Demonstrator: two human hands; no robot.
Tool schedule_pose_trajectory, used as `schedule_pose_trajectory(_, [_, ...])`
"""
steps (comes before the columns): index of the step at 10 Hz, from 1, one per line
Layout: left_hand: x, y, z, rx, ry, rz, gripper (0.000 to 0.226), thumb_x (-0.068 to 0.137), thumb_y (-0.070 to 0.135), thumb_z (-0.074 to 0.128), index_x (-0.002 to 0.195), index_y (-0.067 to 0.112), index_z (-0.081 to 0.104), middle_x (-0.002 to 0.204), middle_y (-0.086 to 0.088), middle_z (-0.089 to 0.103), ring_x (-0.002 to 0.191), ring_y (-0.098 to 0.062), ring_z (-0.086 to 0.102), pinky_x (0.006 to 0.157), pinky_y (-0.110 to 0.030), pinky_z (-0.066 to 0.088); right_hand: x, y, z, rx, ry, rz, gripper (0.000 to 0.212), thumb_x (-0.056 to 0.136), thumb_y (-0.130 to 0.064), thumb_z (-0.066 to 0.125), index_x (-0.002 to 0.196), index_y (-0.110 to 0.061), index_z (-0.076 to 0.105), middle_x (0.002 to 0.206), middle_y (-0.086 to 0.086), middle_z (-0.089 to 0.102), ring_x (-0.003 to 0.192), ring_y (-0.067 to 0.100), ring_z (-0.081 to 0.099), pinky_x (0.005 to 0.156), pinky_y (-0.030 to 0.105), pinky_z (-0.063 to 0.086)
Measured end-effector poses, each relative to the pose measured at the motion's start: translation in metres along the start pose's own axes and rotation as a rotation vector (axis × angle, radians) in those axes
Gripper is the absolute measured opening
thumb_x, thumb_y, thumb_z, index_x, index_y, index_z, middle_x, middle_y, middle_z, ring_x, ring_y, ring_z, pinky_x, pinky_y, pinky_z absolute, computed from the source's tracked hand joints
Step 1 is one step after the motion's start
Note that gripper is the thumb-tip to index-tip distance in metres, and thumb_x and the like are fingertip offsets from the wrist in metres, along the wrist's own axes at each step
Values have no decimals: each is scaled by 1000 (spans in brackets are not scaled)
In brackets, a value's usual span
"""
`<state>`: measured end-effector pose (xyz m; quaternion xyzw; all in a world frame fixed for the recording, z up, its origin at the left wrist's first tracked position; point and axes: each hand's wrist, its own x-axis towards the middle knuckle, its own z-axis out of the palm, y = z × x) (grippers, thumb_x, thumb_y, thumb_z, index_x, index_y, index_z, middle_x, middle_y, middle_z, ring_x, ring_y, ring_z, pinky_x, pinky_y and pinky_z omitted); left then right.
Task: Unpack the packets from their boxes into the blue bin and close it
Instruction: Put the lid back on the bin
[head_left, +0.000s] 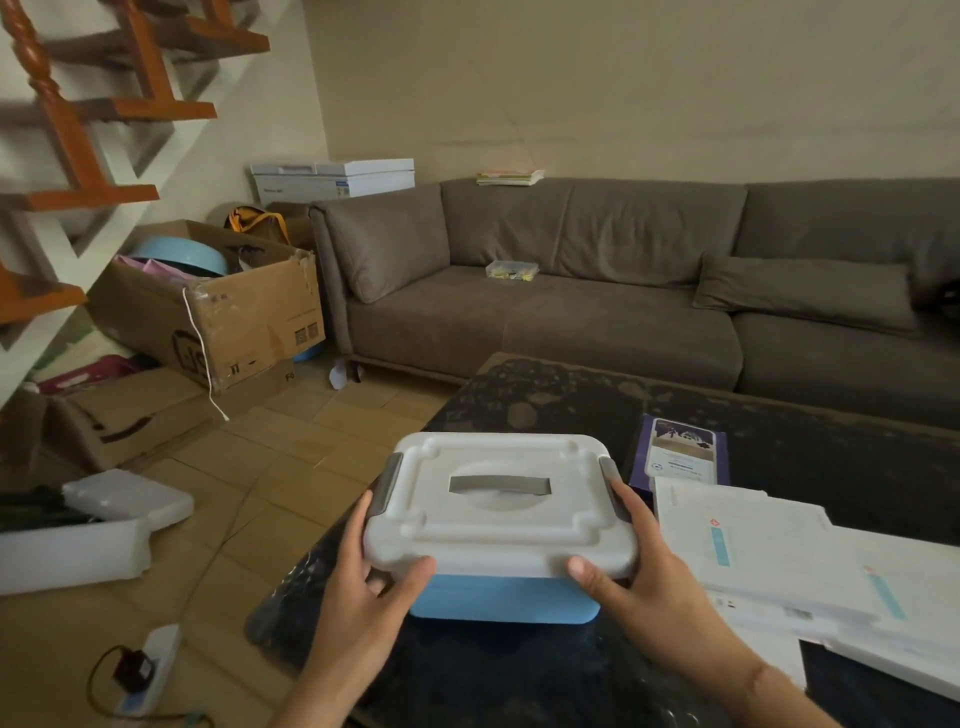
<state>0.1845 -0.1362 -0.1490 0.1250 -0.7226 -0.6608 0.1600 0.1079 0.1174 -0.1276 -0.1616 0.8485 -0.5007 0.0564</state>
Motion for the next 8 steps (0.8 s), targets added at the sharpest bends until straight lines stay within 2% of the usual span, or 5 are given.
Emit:
schedule_pose_trajectory(2, [37, 1, 19, -52, 103, -18, 97, 55, 64, 81, 138, 45, 35, 131, 10, 51, 118, -19, 55, 99, -48, 51, 5, 0, 16, 223, 158, 24, 104, 64, -50, 78, 150, -41, 20, 131, -31, 40, 118, -1, 46, 93, 12, 40])
schedule_pose_trajectory(4, [102, -4, 43, -98, 120, -38, 70, 92, 42, 62, 150, 40, 24, 138, 1, 47, 120, -21, 50, 92, -36, 44, 38, -6, 30, 191, 282, 100, 105, 67, -61, 76, 150, -41, 16, 145, -17, 38, 130, 13, 43, 110, 44, 42])
schedule_pose_trajectory(5, [116, -3, 58, -100, 176, -52, 64, 96, 47, 52, 151, 30, 25, 132, -1, 47, 116, -19, 49, 84, -29, 41, 49, -10, 36, 199, 309, 128, 103, 70, -62, 73, 150, -43, 11, 152, -11, 34, 134, 18, 42, 109, 47, 42])
schedule_pose_trajectory(6, [112, -3, 70, -83, 210, -91, 63, 97, 53, 41, 152, 28, 24, 135, -1, 45, 121, -21, 46, 94, -34, 38, 52, -11, 40, 188, 304, 142, 102, 74, -61, 68, 150, -46, 2, 154, -11, 31, 138, 20, 40, 112, 48, 38])
schedule_pose_trajectory(8, [57, 12, 90, 33, 522, -271, 89, 83, 38, 74, 153, 20, 24, 157, -15, 24, 141, -37, 33, 110, -54, 36, 31, -5, 7, -206, 76, 226, 85, 96, -16, 57, 153, -40, -2, 103, -12, 56, 84, 6, 59, 97, 29, 50])
